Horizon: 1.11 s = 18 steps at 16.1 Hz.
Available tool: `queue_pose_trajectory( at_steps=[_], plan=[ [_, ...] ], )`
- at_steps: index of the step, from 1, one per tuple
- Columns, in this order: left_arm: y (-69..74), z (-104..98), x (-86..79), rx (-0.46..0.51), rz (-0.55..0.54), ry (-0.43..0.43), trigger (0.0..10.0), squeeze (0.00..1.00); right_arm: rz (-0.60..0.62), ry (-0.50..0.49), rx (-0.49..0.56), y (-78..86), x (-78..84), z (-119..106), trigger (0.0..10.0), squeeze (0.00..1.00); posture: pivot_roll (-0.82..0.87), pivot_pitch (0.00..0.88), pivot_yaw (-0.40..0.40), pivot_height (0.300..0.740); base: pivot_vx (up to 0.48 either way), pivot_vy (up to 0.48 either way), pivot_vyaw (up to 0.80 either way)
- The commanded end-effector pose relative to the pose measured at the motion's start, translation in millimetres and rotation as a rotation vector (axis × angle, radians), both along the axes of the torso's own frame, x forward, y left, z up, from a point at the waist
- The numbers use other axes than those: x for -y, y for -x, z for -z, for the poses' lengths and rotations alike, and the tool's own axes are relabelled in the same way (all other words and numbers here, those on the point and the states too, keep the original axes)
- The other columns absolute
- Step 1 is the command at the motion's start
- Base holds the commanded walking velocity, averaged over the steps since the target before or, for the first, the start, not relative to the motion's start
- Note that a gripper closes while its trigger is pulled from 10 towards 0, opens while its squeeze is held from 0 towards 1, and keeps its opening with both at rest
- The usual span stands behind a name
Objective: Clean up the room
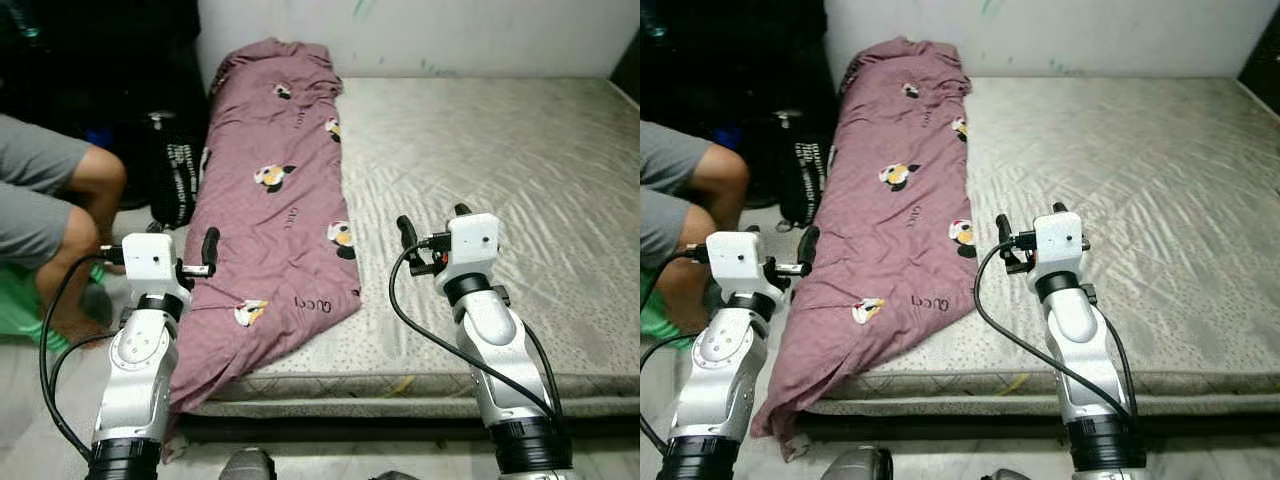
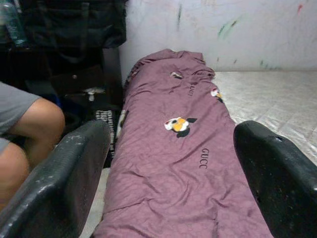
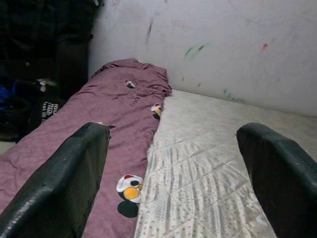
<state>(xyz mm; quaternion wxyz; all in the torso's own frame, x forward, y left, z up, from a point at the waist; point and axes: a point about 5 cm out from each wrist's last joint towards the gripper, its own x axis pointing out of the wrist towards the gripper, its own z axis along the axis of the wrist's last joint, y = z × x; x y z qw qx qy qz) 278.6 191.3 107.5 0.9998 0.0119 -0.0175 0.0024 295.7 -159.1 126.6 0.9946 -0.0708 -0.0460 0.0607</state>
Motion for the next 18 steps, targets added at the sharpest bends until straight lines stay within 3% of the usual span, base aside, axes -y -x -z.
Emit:
queue_pose_trajectory(
  at_steps=[1,7,18],
  plan=[
    [-0.1,1.9,-1.3,-0.016,0.002,-0.008,10.0,0.0,-0.006,-0.003,0.008,-0.3,-1.5,-2.3,10.0,0.0,-0.05,0.002,0.017,0.74,0.0,0.0,0.8],
    [-0.1,3.2,-1.3,-0.021,-0.001,-0.006,10.0,0.0,-0.006,-0.003,0.008,-0.8,-0.8,-2.6,10.0,0.0,-0.05,0.005,0.015,0.74,0.0,0.0,0.64],
    [0.2,4.4,-1.4,-0.025,-0.001,-0.009,10.0,0.0,-0.003,-0.02,0.007,-1.6,0.0,-2.0,10.0,0.0,-0.05,0.0,0.011,0.74,0.0,0.0,0.0]
  ],
)
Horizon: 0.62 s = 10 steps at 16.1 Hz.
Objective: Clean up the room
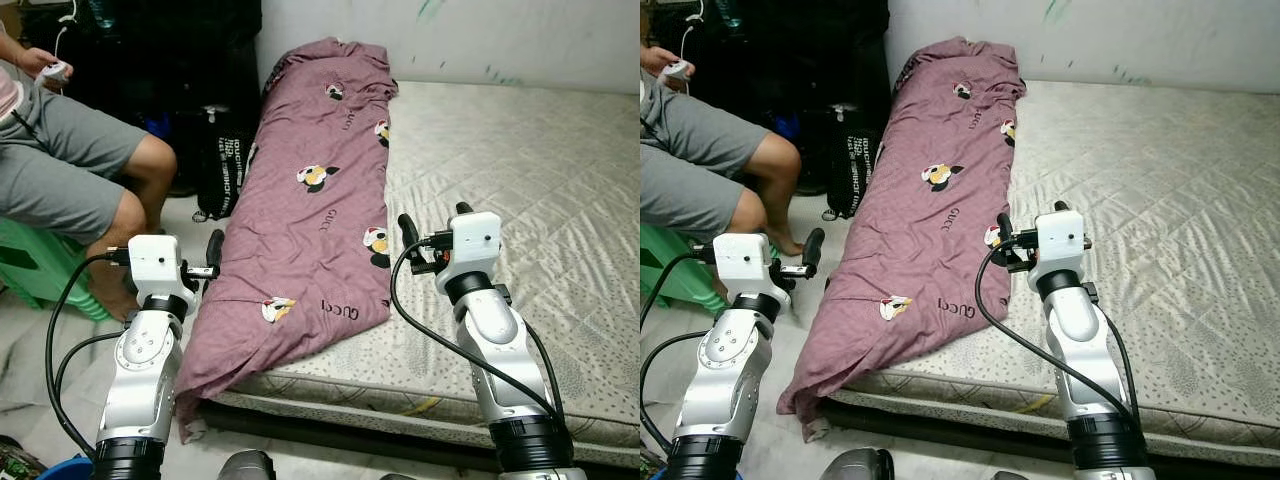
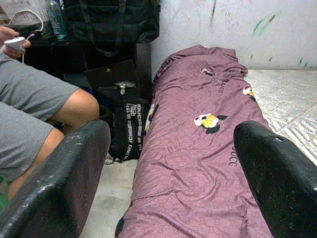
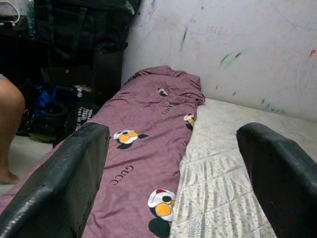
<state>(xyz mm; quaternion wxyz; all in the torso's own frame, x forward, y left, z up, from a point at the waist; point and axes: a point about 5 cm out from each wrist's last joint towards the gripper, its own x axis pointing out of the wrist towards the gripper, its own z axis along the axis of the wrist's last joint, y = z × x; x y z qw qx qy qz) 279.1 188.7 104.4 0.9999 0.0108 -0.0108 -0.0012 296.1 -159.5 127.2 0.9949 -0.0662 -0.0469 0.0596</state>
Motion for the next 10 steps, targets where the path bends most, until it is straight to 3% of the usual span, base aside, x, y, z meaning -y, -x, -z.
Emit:
queue_pose_trajectory(
  at_steps=[1,6,10],
  plan=[
    [0.7,1.4,-3.9,-0.012,-0.007,-0.012,10.0,0.0,-0.005,-0.011,0.005,-1.1,-0.4,-1.2,10.0,0.0,-0.05,0.0,0.011,0.74,0.0,0.0,0.0],
    [0.6,1.5,-3.4,-0.012,-0.003,-0.014,10.0,0.0,-0.007,-0.011,0.005,-1.1,-0.3,-1.0,10.0,0.0,-0.05,0.0,0.009,0.731,0.0,0.0,0.0],
    [0.6,1.3,-2.6,-0.011,-0.005,-0.015,10.0,0.0,-0.01,-0.009,0.004,-1.5,-0.2,-1.1,10.0,0.0,-0.05,0.0,0.009,0.692,0.0,0.0,0.0]
  ],
)
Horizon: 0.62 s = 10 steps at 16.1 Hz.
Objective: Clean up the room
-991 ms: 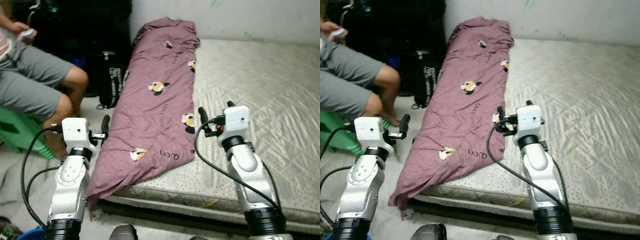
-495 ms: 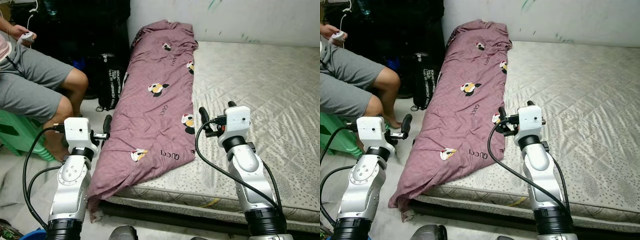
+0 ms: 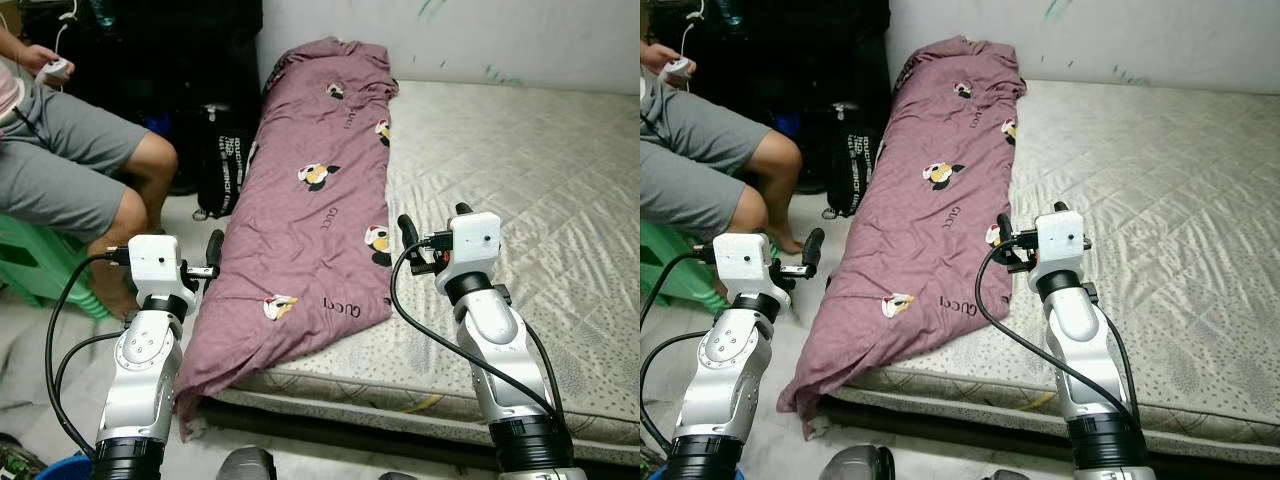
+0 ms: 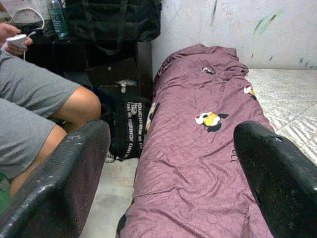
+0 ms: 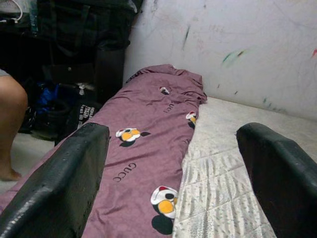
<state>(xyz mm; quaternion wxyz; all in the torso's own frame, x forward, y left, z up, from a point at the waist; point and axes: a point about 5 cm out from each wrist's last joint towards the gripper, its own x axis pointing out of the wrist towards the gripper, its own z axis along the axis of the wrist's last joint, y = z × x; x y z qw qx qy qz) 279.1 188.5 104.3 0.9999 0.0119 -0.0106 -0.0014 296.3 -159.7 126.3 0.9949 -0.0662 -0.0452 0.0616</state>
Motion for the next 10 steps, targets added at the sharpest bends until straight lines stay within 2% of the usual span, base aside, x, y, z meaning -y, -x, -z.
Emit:
queue_pose_trajectory(
  at_steps=[1,6,10],
  plan=[
    [0.6,1.1,-2.8,-0.009,-0.005,-0.013,10.0,0.0,-0.007,-0.009,0.008,-1.4,-0.4,-1.8,10.0,0.0,-0.05,0.0,0.009,0.677,0.0,0.0,0.0],
    [0.2,0.9,-2.4,-0.008,-0.008,-0.015,10.0,0.0,-0.008,-0.009,0.008,-1.7,-0.2,-2.0,10.0,0.0,-0.05,0.0,0.007,0.613,0.0,0.0,0.0],
    [-0.7,0.4,-1.9,-0.005,-0.008,-0.013,10.0,0.0,-0.012,-0.005,0.008,-2.7,-0.5,-2.2,10.0,0.0,-0.05,0.0,0.005,0.608,0.0,0.0,0.0]
  ],
)
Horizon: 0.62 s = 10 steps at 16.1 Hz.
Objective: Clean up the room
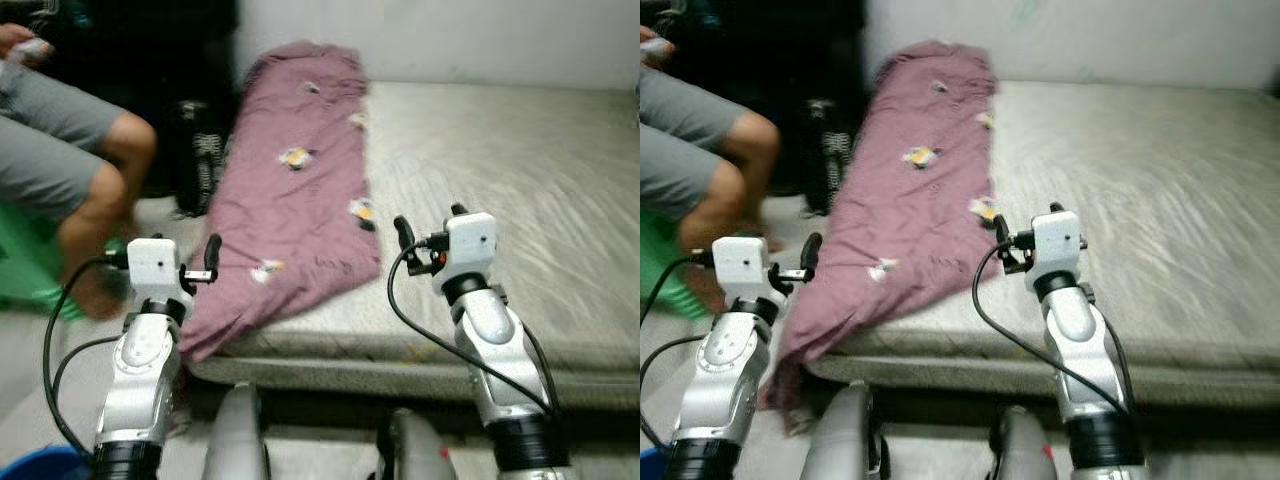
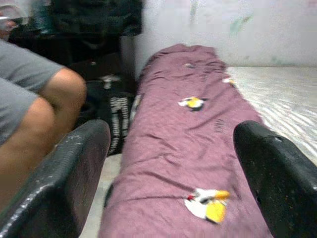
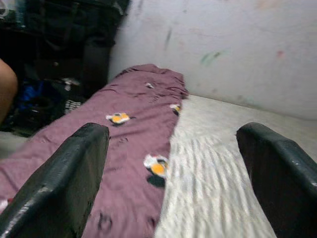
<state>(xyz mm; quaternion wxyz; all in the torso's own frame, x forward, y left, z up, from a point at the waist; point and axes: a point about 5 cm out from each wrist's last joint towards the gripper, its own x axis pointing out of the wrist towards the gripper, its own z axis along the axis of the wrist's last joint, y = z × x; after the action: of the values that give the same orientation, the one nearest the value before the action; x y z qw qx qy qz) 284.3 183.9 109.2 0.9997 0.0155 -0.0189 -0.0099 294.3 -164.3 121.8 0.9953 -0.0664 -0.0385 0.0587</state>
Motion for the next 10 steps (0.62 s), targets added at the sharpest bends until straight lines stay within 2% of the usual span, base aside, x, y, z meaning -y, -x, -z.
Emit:
queue_pose_trajectory(
  at_steps=[1,8,10],
  plan=[
    [4.2,5.2,-6.5,-0.02,-0.026,-0.002,10.0,0.0,-0.018,-0.006,0.022,-4.9,-5.1,-6.8,10.0,0.0,-0.05,0.0,0.004,0.608,0.0,0.0,0.0],
    [6.0,3.8,-6.1,-0.005,0.01,0.02,10.0,0.0,-0.019,-0.007,0.022,-5.1,-5.8,-6.7,10.0,0.0,-0.05,0.007,0.005,0.608,0.0,0.0,0.0],
    [6.2,3.6,-5.8,-0.004,0.014,0.02,10.0,0.0,-0.018,-0.007,0.021,-4.9,-5.4,-6.6,10.0,0.0,-0.05,0.01,0.005,0.608,0.251,0.0,0.0]
  ],
)
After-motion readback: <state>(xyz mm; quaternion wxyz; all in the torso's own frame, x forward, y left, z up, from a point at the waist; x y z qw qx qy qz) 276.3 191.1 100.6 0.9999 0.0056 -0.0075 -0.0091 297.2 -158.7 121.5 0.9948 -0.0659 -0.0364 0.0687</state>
